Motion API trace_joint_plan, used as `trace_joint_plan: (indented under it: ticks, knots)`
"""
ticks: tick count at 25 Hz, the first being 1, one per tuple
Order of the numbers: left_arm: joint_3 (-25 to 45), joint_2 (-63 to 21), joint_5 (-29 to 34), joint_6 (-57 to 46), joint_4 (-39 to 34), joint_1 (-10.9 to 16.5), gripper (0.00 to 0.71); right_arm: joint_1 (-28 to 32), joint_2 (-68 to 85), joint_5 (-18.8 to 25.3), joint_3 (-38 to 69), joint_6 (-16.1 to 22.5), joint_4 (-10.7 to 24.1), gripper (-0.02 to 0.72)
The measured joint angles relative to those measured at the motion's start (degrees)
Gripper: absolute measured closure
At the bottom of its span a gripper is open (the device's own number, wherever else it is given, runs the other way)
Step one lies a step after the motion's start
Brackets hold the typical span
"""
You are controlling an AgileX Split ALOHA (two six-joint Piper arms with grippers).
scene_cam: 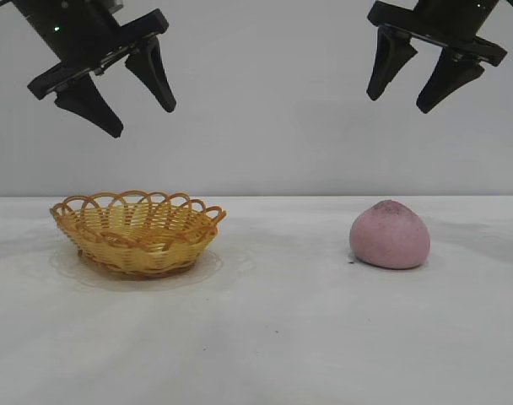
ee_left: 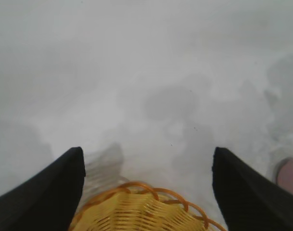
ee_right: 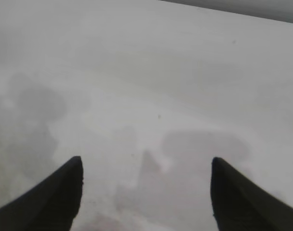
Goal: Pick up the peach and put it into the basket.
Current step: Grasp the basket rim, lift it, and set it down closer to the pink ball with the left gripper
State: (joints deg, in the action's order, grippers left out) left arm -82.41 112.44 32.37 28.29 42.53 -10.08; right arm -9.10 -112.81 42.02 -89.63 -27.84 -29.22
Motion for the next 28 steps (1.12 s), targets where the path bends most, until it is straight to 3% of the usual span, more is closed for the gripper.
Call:
trace_joint_plan:
  ticks: [17,20,25,28]
  knots:
    - [-0.1,0.0,0.6,0.0,-0.4,0.0,0.225,0.0,0.0,0.0,0.0,0.0,0.4,0.239]
    - [-2.1,0.1,4.6,0.0,-5.5,0.0,0.225,0.0,0.0,0.2,0.0,0.0,0.5,0.239]
    - [-9.9,0.1,15.8,0.0,-21.4,0.0,0.225,0.0,0.0,0.6,0.0,0.0,0.5,0.239]
    - [-14.9,0.5,23.2,0.1,-28.8,0.0,0.349,0.0,0.0,0.7,0.0,0.0,0.5,0.239]
